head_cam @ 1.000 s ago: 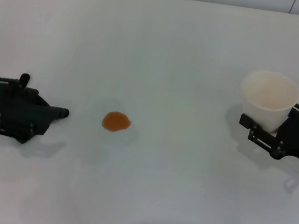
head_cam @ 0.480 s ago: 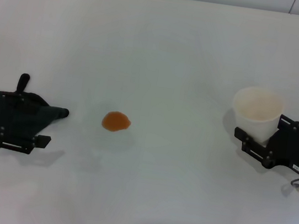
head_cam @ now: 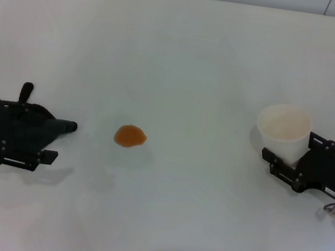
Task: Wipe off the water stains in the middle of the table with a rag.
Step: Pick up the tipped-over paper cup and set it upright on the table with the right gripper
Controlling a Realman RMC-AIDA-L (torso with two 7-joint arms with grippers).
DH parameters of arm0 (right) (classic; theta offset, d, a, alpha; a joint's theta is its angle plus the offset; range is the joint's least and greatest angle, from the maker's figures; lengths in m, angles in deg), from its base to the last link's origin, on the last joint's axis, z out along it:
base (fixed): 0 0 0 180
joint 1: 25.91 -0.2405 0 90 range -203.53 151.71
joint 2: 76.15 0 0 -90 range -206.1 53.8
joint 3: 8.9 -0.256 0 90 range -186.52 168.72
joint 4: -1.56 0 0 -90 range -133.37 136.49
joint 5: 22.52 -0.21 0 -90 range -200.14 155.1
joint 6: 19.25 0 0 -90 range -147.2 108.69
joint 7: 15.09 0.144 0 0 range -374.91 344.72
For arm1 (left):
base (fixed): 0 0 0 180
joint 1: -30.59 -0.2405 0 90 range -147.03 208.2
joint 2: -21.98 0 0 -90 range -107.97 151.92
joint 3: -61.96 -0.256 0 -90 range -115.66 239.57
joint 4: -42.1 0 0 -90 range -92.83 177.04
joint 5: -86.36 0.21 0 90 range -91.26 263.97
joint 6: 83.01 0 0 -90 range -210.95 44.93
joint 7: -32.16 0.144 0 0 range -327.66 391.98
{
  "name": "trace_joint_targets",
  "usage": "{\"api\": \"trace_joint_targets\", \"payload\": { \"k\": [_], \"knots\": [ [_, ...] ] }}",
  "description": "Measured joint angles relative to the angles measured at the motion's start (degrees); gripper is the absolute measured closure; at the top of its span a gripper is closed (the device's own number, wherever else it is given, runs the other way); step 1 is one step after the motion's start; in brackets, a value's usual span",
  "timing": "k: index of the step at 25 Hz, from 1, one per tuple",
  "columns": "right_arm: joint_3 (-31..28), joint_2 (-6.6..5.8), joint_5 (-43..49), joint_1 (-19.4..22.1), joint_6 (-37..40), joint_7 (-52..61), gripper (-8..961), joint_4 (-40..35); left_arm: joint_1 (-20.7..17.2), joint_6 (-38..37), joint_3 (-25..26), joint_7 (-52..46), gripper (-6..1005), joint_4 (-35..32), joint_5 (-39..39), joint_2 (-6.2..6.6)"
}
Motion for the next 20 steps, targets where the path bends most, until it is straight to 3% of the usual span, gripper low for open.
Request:
{"api": "trace_joint_targets", "payload": {
  "k": [18, 20],
  "knots": [
    [-0.06, -0.48, -0.12, 1.72, 0.5, -0.95, 290, 0.26, -0.3, 0.0, -0.09, 0.0, 153, 0.0, -0.02, 0.0],
    [-0.02, -0.48, -0.05, 1.72, 0.83, -0.93, 235, 0.27, -0.35, -0.01, -0.09, 0.0, 153, 0.0, -0.03, 0.0]
  ]
}}
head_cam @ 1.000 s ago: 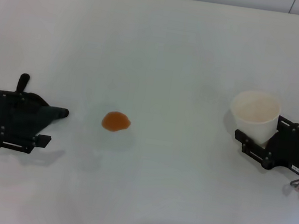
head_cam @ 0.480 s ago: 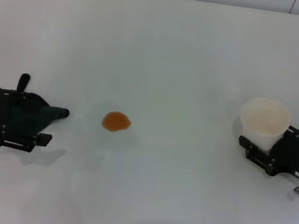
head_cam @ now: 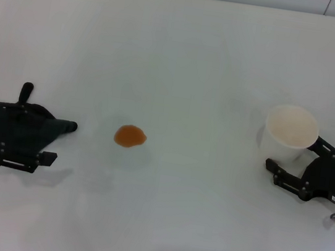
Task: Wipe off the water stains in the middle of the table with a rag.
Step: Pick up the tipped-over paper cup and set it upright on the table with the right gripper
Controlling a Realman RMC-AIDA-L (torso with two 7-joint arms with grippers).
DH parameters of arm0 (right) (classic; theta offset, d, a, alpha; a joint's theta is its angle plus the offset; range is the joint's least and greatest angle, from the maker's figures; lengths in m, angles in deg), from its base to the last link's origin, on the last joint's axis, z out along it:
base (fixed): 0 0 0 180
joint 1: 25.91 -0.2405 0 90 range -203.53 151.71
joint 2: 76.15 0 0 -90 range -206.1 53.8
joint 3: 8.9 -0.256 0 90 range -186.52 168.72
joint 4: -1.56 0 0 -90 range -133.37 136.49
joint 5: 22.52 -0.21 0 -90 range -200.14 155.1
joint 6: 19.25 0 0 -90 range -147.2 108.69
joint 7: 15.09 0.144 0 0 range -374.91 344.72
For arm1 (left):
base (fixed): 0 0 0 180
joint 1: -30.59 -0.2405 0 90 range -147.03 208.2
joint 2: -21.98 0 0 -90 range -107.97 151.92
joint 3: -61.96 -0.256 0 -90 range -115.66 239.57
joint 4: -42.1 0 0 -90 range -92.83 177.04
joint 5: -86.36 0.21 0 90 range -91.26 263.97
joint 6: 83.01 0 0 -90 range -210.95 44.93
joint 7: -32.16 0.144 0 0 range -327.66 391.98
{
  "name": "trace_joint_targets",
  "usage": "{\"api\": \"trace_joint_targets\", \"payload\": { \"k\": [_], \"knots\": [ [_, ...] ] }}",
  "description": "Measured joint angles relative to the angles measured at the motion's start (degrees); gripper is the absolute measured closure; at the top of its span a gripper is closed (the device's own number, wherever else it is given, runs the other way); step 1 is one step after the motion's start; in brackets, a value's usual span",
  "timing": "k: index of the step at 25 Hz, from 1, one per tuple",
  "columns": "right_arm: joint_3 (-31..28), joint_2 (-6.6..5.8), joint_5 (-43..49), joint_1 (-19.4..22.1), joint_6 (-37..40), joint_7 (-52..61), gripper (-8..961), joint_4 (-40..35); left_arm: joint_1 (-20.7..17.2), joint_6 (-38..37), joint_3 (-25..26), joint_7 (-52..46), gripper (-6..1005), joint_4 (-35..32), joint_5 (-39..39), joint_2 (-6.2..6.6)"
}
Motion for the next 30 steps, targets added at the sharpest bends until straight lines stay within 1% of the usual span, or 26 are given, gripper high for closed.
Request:
{"api": "trace_joint_targets", "payload": {
  "k": [3, 13, 22, 30],
  "knots": [
    [0.02, -0.06, 0.0, 0.04, 0.42, 0.06, 152, 0.02, -0.04, 0.0, 0.0, 0.0, 153, 0.0, 0.0, 0.0],
    [0.13, -0.41, 0.31, 0.81, 2.58, 2.77, 156, -0.86, -0.03, -0.13, 0.0, 0.0, 153, 0.0, 0.01, 0.0],
    [1.32, -0.56, 0.73, 0.99, 2.27, 2.98, 159, -0.92, -0.02, -0.1, 0.0, -0.1, 154, 0.0, 0.01, 0.0],
    [1.48, -0.7, 0.97, 3.1, 2.64, 3.11, 162, -2.9, -0.04, -0.11, 0.0, -0.31, 154, 0.0, 0.01, -0.02]
  ]
}}
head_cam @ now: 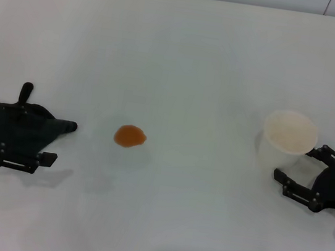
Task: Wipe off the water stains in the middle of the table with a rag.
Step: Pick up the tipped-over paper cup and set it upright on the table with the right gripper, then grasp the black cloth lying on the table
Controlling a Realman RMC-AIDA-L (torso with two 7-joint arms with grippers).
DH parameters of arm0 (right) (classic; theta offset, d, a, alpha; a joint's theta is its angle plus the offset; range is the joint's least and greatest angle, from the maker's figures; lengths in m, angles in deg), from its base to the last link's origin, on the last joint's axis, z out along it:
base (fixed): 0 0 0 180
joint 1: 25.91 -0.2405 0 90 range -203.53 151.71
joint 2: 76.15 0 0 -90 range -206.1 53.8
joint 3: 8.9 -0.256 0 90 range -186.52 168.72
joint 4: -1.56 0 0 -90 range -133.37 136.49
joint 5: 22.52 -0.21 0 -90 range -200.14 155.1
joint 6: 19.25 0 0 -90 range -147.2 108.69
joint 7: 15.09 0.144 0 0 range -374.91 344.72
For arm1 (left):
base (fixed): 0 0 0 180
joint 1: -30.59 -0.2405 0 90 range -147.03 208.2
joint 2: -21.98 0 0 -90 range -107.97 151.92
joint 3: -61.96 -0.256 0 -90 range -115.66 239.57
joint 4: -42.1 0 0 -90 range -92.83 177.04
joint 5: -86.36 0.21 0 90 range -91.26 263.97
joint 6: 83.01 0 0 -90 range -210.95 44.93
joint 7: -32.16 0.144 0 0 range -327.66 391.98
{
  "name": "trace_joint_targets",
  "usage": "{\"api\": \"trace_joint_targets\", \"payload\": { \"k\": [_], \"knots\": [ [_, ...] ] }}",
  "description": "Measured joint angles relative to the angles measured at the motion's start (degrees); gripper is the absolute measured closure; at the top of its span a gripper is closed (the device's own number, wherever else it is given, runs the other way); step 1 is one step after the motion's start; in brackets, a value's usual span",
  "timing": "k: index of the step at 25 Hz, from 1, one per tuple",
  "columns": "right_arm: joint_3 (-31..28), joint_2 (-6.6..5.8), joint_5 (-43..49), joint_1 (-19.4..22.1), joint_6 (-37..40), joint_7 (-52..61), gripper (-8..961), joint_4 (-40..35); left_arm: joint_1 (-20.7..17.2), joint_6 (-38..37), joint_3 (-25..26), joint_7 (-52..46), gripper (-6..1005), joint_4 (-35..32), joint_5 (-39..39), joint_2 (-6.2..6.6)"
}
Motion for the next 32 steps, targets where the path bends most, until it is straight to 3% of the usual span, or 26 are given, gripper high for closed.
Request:
{"api": "trace_joint_targets", "payload": {
  "k": [8, 15, 21, 32],
  "knots": [
    [0.03, -0.07, 0.07, 3.7, 2.82, 3.37, 165, -4.59, -0.01, -0.01, 0.44, 0.1, 154, 0.0, -0.12, -0.07],
    [0.03, -0.09, 4.9, 7.99, 6.56, 11.4, 167, -14.73, -0.17, 0.24, 1.24, -0.19, 154, 0.01, -0.82, 0.03],
    [0.02, 0.0, 13.47, 10.78, 9.58, 27.56, 170, -31.43, -0.17, -0.06, 4.2, -0.84, 155, 0.02, -2.02, -0.04],
    [-0.56, 0.09, 25.73, 11.07, 17.77, 50.4, 170, -60.65, 0.2, -0.78, 4.27, -6.76, 155, -0.96, -4.09, 1.6]
  ]
}}
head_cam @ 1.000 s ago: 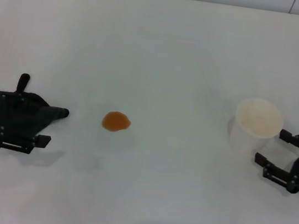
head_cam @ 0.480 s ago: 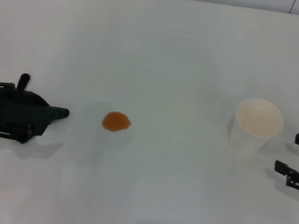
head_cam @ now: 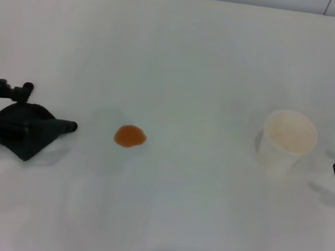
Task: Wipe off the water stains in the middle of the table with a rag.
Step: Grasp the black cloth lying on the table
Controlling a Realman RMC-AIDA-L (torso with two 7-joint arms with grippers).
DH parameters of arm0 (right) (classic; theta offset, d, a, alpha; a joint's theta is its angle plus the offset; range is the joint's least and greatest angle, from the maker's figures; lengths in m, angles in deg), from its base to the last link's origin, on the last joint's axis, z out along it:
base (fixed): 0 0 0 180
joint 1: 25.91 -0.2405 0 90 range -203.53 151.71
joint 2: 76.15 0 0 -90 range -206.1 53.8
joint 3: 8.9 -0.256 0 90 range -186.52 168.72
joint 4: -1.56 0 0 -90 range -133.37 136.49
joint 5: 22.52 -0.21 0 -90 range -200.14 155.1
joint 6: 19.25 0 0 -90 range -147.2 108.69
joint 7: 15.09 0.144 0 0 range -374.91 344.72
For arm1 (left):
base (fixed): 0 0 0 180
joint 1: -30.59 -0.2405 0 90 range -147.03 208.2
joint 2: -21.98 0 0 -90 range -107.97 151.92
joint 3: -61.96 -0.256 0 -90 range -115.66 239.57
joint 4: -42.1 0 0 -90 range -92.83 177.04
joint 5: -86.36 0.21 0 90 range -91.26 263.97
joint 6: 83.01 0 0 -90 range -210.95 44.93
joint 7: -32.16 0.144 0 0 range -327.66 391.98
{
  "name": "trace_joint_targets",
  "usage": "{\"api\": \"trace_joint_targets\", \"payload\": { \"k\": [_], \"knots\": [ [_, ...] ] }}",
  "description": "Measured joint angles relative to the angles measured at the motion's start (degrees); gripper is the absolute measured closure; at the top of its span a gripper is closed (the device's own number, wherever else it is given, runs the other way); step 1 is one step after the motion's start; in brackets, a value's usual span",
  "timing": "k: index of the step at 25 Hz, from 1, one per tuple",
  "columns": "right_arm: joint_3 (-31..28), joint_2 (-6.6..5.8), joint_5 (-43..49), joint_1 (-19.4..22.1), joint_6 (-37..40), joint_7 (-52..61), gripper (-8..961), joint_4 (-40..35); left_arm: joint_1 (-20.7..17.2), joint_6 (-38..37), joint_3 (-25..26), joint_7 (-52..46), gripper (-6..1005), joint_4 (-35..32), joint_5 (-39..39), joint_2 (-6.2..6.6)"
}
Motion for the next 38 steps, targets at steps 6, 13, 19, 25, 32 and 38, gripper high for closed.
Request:
{"api": "trace_joint_targets", "payload": {
  "k": [6, 13, 19, 25, 32, 38],
  "knots": [
    [-0.05, -0.05, 0.39, -0.65, 2.44, 2.54, 170, -5.52, 1.42, -3.02, -0.48, -5.39, 155, -3.96, 6.51, 1.91],
    [1.42, 0.0, 0.5, -1.88, 3.82, 5.38, 170, -6.0, 5.41, -3.67, -0.51, -6.63, 155, -5.27, 16.26, 4.12],
    [4.11, 0.09, -0.01, -2.42, 3.4, 6.64, 170, -6.49, 8.44, -0.6, -0.49, -3.53, 155, -2.04, 20.73, 4.49],
    [6.83, 0.1, -0.02, -2.97, 2.17, 7.84, 170, -6.66, 10.48, 4.39, -1.08, -0.25, 155, 6.18, 21.72, 4.47],
    [8.29, 0.1, 0.36, -3.79, 1.74, 9.47, 170, -6.8, 10.32, 10.22, -4.96, 0.47, 156, 10.43, 21.94, 4.08],
    [8.7, 0.09, 0.47, -4.33, 1.6, 10.02, 170, -6.82, 10.37, 12.06, -5.01, 1.58, 156, 11.4, 22.14, 3.51]
  ]
}}
